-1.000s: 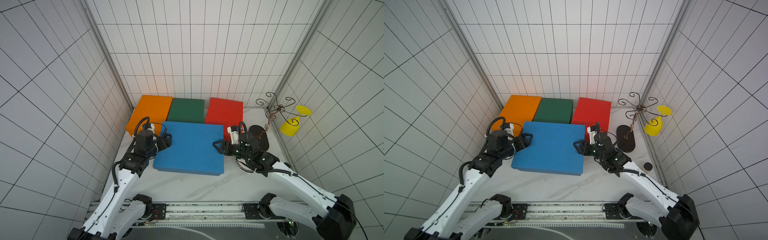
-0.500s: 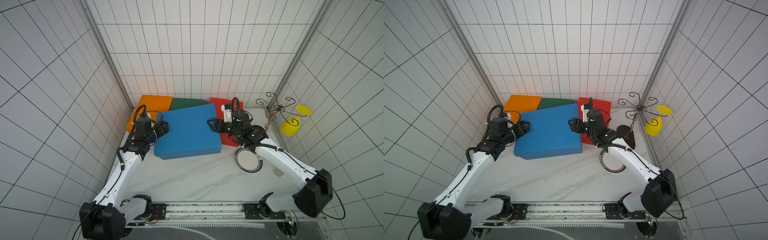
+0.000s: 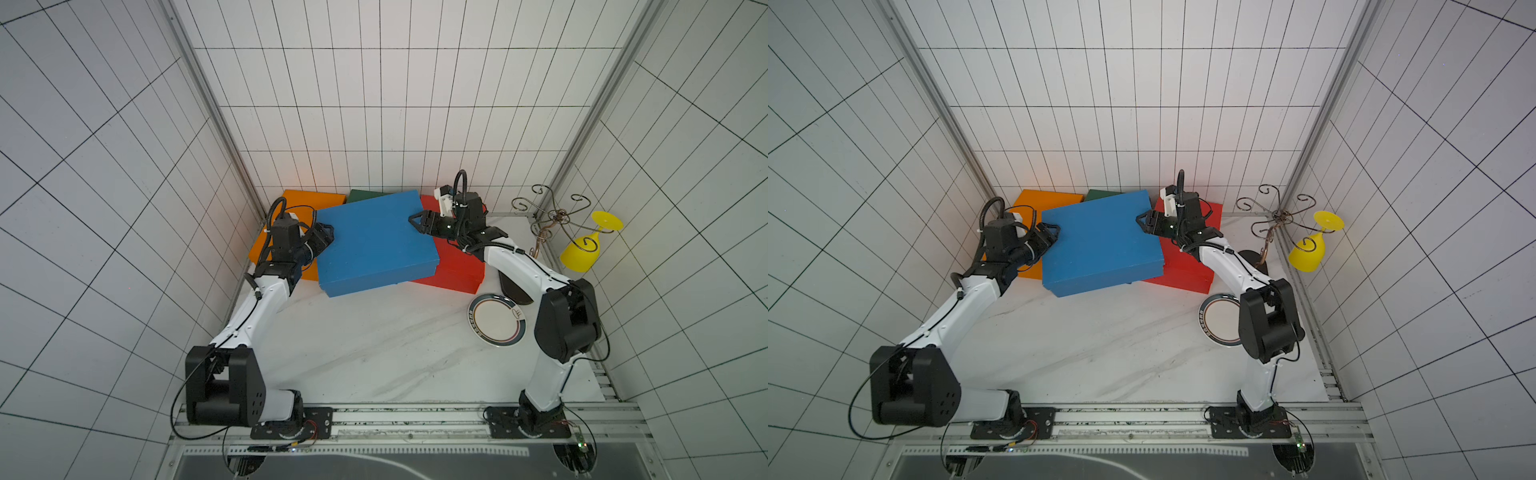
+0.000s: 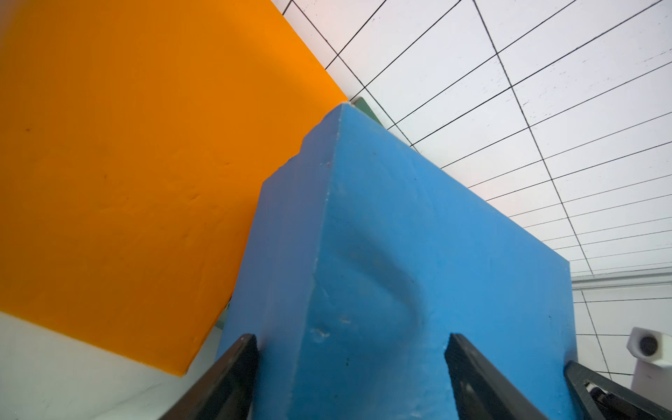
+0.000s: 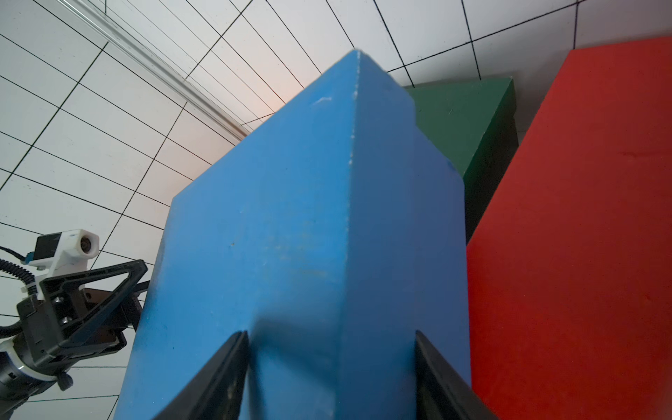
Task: Stack the shoeboxes
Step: Place the shoebox at the shoebox.
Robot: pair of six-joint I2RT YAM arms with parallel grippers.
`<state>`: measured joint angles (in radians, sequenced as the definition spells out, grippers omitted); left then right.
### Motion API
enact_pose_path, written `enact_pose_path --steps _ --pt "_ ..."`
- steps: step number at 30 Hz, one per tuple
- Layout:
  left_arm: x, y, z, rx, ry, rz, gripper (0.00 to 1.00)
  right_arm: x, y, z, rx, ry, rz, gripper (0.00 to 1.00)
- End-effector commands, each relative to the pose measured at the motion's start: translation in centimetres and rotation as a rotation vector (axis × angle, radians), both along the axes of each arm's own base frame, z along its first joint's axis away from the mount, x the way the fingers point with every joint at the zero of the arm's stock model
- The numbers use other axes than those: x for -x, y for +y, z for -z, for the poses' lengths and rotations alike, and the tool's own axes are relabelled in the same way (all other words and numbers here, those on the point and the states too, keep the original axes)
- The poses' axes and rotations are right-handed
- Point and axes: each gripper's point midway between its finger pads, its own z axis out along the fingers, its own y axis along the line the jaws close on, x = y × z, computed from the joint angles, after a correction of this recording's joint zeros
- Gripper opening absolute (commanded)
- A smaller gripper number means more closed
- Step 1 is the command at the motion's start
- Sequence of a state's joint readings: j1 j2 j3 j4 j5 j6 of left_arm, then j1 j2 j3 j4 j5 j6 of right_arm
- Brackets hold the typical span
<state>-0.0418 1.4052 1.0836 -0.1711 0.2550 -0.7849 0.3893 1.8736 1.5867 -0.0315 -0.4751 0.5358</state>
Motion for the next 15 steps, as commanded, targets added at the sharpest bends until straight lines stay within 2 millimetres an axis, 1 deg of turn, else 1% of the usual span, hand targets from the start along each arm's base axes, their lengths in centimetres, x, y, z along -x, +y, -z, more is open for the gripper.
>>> enact_pose_path --steps 1,2,6,10,15 --pt "-0.3 -4.4 -4.4 0.116 -0.116 0.172 0.81 -0.4 3.0 -3.7 -0.051 -0.064 -0.114 0.76" --pt "-0.5 -4.3 -4.5 0.116 -0.119 0.167 0.82 -1.1 2.9 -3.6 -0.044 -0.062 -0.107 0.79" --pt "-1.1 -3.7 -4.9 0.118 -0.128 0.143 0.89 -3.8 2.0 -4.3 -0.003 -0.073 -0.057 0.89" --pt "-1.3 -2.8 -5.1 0.103 -0.129 0.115 0.93 -5.4 0.9 -6.0 0.007 -0.116 -0.014 0.93" --pt "-1.4 -1.0 -4.5 0.085 -0.108 0.063 0.94 -7.1 -1.9 -7.9 0.046 -0.159 0.092 0.95"
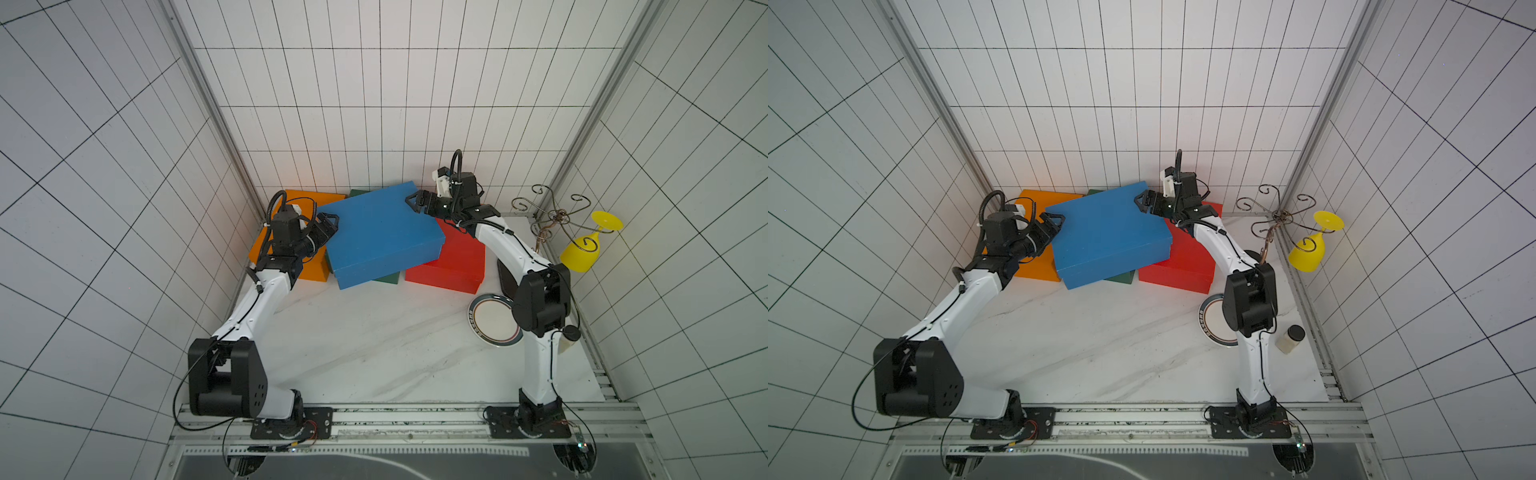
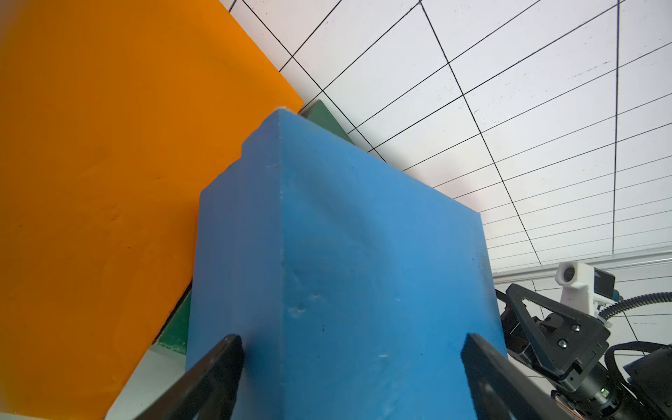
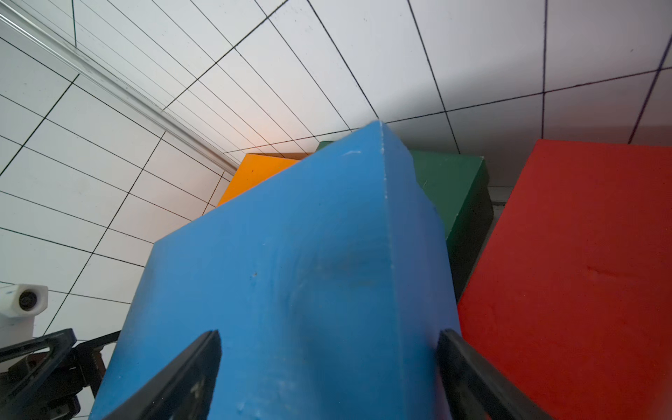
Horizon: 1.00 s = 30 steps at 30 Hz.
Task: Stack the shoeboxes
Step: Place the shoebox at the shoebox.
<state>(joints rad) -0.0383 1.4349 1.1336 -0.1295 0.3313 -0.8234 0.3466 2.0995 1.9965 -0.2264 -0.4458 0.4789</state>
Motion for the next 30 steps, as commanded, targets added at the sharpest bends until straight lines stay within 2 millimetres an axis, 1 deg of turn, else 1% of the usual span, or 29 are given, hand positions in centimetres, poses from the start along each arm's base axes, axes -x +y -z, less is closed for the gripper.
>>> enact_pose_path --steps 1,5,7,9,12,14,16,19,20,22,23,25,26,29,30 --pt "-0.4 0.4 -2.2 0.02 -0.057 0.001 0.94 -0.9 -1.6 -6.1 0.004 -0.13 0.055 0.95" --pt "-0.4 1.5 -2.5 0.016 -0.064 -0.025 0.95 -1.3 -3.9 -6.6 0.049 -0.145 0.14 0.95" --pt "-0.5 2.2 -3.0 0.004 -0.078 -0.04 0.95 -0.8 -4.6 -6.9 0.077 -0.157 0.161 0.94" --pt "-0.6 2.8 -3.8 -0.016 -0.1 -0.062 0.93 0.1 -5.1 -7.3 0.096 -0.167 0.17 0.9" --pt "-1.2 3.7 -5.6 -0.073 -0.148 -0.082 0.88 2.4 -5.7 -8.1 0.141 -0.19 0.187 0.84" --pt "-1.7 3.9 -6.6 -0.11 -0.176 -0.081 0.84 4.3 -6.1 -8.3 0.189 -0.212 0.204 0.8" --pt "-2.4 4.0 -7.4 -0.144 -0.205 -0.078 0.81 6.7 -6.4 -8.9 0.223 -0.244 0.22 0.76" --pt "-3.8 4.1 -8.0 -0.171 -0.24 -0.068 0.79 10.2 -6.5 -8.8 0.226 -0.252 0.215 0.66" --pt "-4.3 4.1 -8.2 -0.174 -0.251 -0.056 0.78 11.3 -6.6 -8.7 0.217 -0.249 0.212 0.6" --pt "-5.4 3.7 -8.2 -0.173 -0.267 -0.021 0.77 13.7 -6.6 -7.6 0.2 -0.231 0.199 0.46" --pt "-5.9 3.6 -8.1 -0.167 -0.268 -0.008 0.77 14.8 -6.6 -7.1 0.195 -0.223 0.194 0.36" --pt "-7.1 3.0 -7.9 -0.149 -0.269 0.034 0.77 16.8 -6.7 -5.7 0.193 -0.196 0.184 0.21" --pt "-7.5 2.9 -7.8 -0.144 -0.27 0.046 0.77 17.7 -6.6 -5.2 0.191 -0.183 0.175 0.16" --pt "-8.8 2.6 -7.2 -0.128 -0.261 0.071 0.77 20.2 -6.2 -2.6 0.201 -0.119 0.135 0.03" --pt "-9.2 2.6 -7.0 -0.128 -0.26 0.074 0.77 21.0 -6.1 -1.7 0.205 -0.095 0.125 0.0"
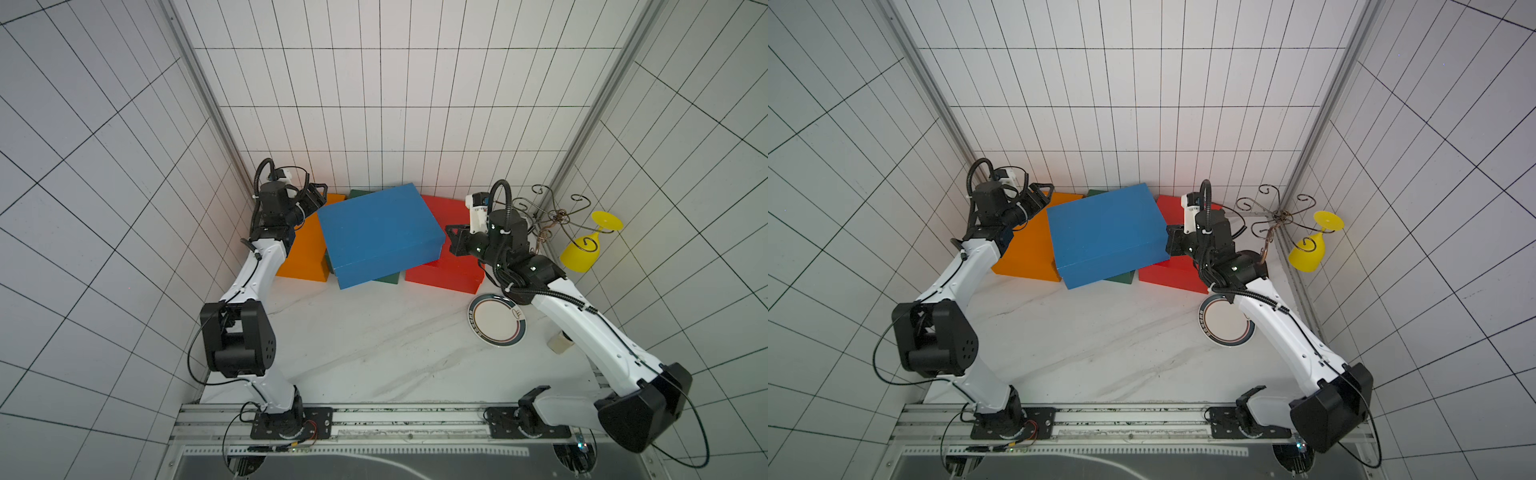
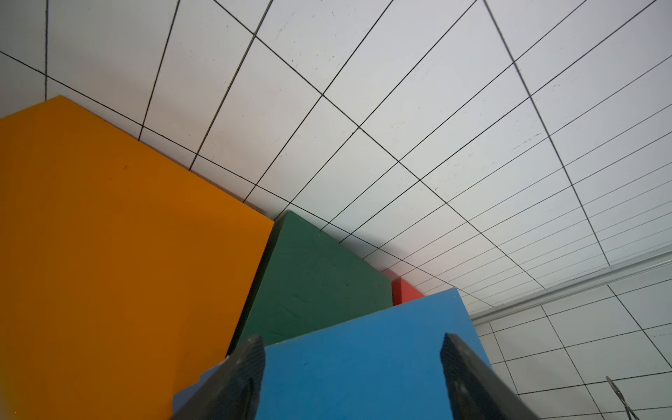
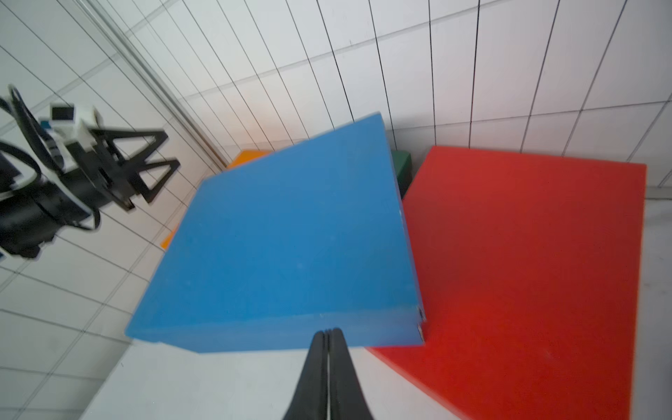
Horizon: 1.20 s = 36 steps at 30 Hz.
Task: Stack the shoeboxes
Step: Place the shoebox at the shoebox, then adjust the shoebox.
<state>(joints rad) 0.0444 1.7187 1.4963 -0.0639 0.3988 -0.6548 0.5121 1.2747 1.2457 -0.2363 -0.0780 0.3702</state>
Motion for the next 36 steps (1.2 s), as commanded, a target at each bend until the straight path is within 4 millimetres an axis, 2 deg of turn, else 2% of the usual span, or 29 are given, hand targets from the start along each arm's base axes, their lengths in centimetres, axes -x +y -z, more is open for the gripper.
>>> enact_pose_path --steps 1,5,8,15,21,28,36 --pt "-0.8 -0.6 -1.7 0.0 -0.055 0.053 0.77 2.6 0.2 4.2 0.024 0.102 -0.012 0.0" --pt "-1.7 -0.5 -1.3 -0.004 -0.054 0.057 0.77 4.7 0.0 6.5 0.023 0.157 -0.024 0.0" --pt "-2.2 -0.7 -0.5 -0.001 -0.045 0.068 0.77 5.6 -0.4 7.8 0.023 0.183 -0.022 0.0" --pt "-2.9 -1.3 2.1 0.031 -0.01 0.1 0.77 5.1 -0.2 11.3 0.077 0.245 -0.014 0.0" --pt "-2.8 -2.3 3.5 0.033 0.007 0.125 0.77 3.2 0.4 12.0 0.109 0.228 -0.003 0.0" --pt "-1.8 -3.1 5.2 0.079 0.033 0.134 0.77 -0.2 0.9 12.1 0.133 0.2 0.007 0.0" --pt "-0.8 -3.5 5.4 0.102 0.03 0.142 0.77 -4.0 1.0 10.4 0.117 0.148 0.015 0.0"
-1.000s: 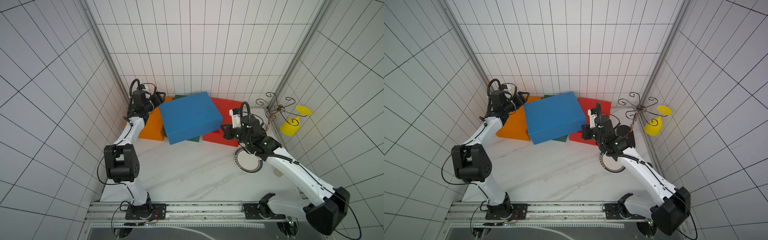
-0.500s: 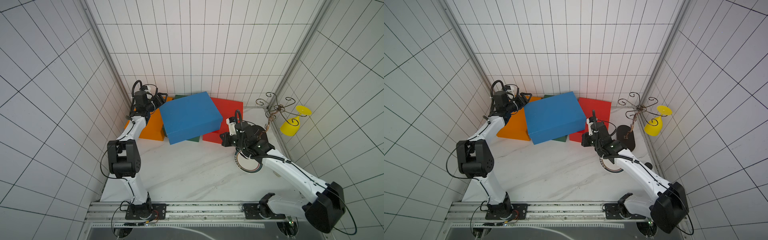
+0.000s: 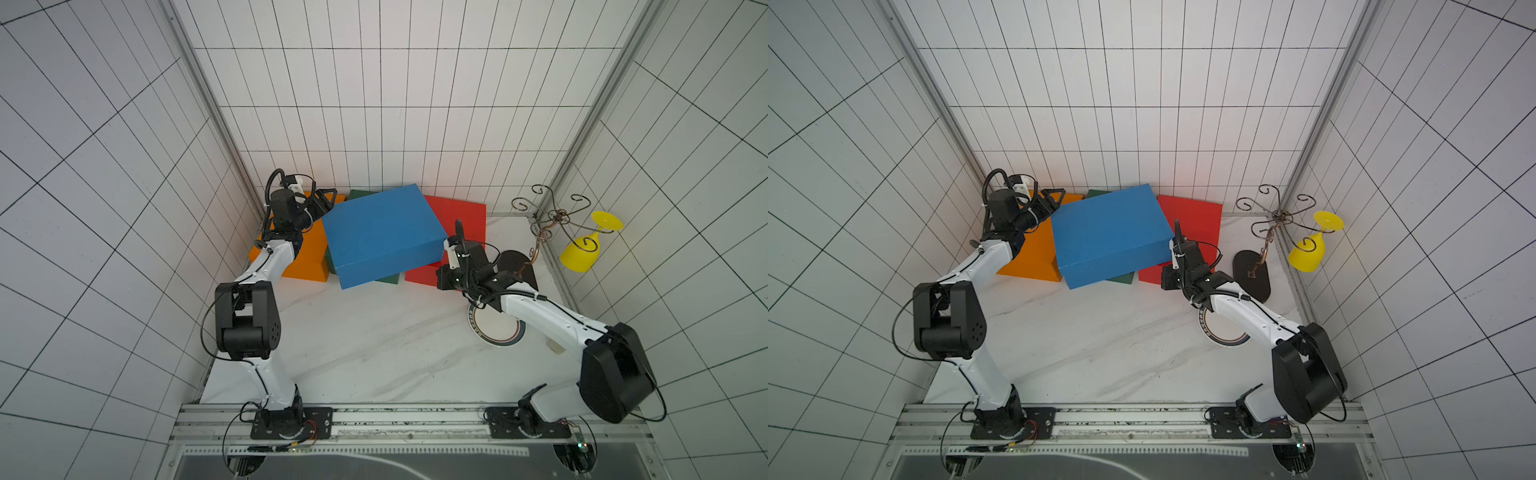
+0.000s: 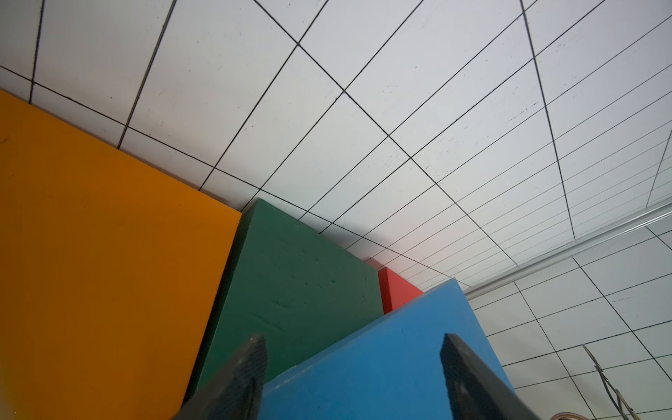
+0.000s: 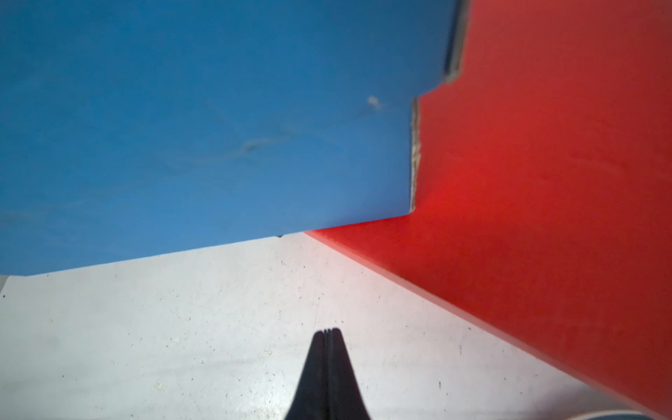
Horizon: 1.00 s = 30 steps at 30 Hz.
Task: Stack the shoeboxes
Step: Adjust the shoebox.
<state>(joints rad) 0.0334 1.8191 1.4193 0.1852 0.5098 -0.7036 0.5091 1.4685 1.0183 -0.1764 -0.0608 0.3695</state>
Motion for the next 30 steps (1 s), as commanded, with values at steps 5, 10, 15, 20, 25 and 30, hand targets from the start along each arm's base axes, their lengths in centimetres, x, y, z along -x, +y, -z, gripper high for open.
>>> enact_pose_path --steps 5,10,15,20,25,30 --pt "1.7 -1.2 2.4 0.033 0.084 0.03 0.77 -5.5 1.4 -7.7 -0.078 -0.183 -0.011 0.0" --pt "2.3 -1.1 2.8 0.035 0.09 0.025 0.77 -7.2 2.2 -8.6 -0.09 -0.202 -0.028 0.0" --pt "2.9 -1.2 3.0 0.038 0.093 0.026 0.76 -8.8 3.2 -9.2 -0.114 -0.215 -0.045 0.0" --pt "3.5 -1.2 3.2 0.042 0.099 0.026 0.76 -10.4 4.9 -9.8 -0.158 -0.218 -0.078 0.0" --pt "4.2 -1.1 3.6 0.045 0.109 0.029 0.77 -12.1 6.0 -9.7 -0.172 -0.216 -0.093 0.0" --pt "5.8 -1.5 3.9 0.059 0.139 0.058 0.76 -12.8 6.4 -9.0 -0.174 -0.2 -0.097 0.0"
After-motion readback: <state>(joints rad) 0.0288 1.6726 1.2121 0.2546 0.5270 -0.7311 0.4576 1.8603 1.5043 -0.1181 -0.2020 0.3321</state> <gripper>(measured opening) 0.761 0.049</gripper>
